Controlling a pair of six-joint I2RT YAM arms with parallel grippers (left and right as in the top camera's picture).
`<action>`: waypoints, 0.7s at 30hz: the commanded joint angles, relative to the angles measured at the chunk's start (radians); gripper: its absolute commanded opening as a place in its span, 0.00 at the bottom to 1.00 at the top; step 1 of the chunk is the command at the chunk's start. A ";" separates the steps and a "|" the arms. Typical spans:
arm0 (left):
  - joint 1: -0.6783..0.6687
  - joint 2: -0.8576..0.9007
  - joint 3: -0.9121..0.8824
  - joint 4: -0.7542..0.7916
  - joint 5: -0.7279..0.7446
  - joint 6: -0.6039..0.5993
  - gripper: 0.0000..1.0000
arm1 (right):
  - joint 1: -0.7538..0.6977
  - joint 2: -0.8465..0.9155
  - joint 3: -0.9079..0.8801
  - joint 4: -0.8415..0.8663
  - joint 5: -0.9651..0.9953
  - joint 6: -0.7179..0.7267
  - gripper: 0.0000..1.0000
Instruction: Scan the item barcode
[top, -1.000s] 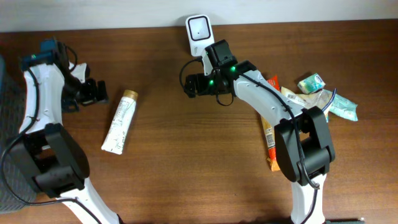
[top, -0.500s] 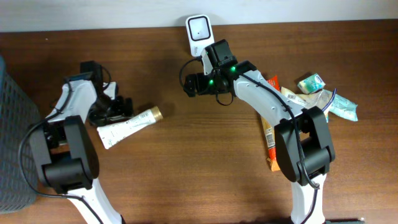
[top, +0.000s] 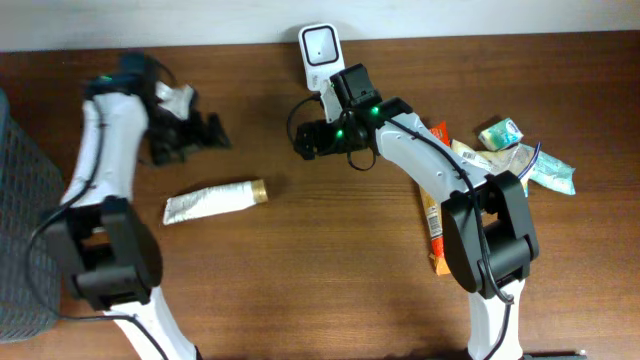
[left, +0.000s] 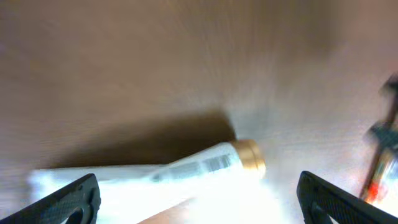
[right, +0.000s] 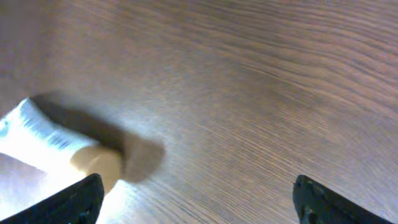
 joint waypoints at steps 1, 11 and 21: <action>0.102 -0.019 0.150 -0.031 0.010 -0.006 0.99 | 0.063 0.007 0.005 0.026 -0.137 -0.198 0.94; 0.213 -0.019 0.172 -0.036 0.010 -0.006 0.99 | 0.384 0.026 0.040 0.129 0.230 -0.509 0.92; 0.213 -0.019 0.172 -0.036 0.010 -0.006 0.99 | 0.394 0.115 0.039 0.154 0.178 -0.500 0.85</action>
